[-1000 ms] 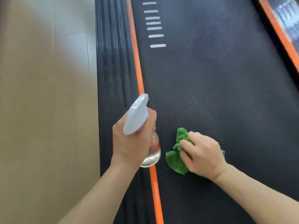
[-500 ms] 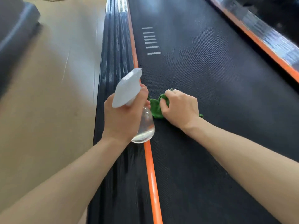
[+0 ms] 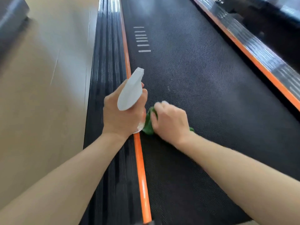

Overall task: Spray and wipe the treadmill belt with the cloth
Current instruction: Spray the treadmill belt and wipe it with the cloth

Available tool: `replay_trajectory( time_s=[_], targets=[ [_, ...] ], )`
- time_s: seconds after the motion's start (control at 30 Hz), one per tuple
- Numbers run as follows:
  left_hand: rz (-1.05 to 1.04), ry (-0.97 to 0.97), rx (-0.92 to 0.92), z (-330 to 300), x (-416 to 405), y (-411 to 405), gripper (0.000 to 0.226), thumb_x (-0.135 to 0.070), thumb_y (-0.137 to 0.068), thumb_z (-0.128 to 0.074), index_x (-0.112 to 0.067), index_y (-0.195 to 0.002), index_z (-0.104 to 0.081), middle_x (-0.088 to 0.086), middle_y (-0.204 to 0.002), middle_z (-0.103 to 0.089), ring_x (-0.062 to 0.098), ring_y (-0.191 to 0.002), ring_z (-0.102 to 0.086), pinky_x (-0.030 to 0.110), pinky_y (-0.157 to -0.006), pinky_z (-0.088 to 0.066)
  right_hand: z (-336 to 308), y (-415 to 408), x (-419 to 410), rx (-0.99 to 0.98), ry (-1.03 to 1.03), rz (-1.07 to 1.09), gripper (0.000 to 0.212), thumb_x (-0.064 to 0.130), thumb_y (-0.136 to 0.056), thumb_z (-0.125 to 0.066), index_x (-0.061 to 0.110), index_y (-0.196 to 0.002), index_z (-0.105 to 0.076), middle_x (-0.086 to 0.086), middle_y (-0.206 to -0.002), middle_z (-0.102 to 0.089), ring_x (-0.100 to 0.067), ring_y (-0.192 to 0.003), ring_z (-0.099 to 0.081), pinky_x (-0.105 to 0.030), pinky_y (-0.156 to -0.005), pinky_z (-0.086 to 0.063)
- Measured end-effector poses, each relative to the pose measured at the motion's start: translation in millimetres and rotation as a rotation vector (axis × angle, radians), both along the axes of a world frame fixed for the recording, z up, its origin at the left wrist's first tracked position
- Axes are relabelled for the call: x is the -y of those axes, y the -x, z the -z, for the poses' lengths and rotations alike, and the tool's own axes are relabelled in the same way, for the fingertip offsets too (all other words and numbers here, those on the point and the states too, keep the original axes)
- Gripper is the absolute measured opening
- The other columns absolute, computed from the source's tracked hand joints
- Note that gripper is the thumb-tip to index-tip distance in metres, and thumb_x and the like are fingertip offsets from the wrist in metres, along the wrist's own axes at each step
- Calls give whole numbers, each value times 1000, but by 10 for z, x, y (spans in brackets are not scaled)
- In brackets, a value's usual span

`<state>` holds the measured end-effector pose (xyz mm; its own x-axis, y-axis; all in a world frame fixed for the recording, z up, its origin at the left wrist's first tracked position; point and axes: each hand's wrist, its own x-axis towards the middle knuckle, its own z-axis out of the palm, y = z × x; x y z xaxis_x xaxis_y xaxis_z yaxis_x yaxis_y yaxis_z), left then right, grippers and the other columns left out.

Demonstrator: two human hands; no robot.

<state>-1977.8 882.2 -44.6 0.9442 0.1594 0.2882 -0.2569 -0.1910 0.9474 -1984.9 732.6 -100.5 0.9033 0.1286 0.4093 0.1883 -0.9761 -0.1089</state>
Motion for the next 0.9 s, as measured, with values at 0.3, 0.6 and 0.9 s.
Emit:
replay_trajectory(
  time_s=[0.3, 0.6, 0.9],
  targets=[
    [-43, -37, -44, 16, 29, 16, 33, -46, -85, -70, -21, -105, -78, -4, -88, -77, 28, -86, -77, 53, -88, -61, -69, 1029, 25, -128, -112, -53, 18, 38, -91, -53, 22, -81, -53, 3, -82, -56, -22, -71, -58, -34, -58, -44],
    [-36, -50, -20, 16, 23, 19, 33, -44, -87, -69, -17, -104, -77, 4, -84, -75, 28, -81, -75, 49, -81, -63, -62, 687, 511, -61, 30, -207, 20, 36, -91, -51, 20, -79, -54, -4, -79, -57, -29, -67, -60, -36, -54, -47],
    [-21, -67, -4, 21, 18, 15, 33, -45, -85, -67, -17, -102, -74, 11, -78, -71, 36, -68, -67, 52, -76, -60, 20, -631, 592, -108, -86, 296, 28, 38, -100, -43, 15, -92, -57, -8, -95, -63, -36, -87, -65, -37, -65, -38]
  ],
)
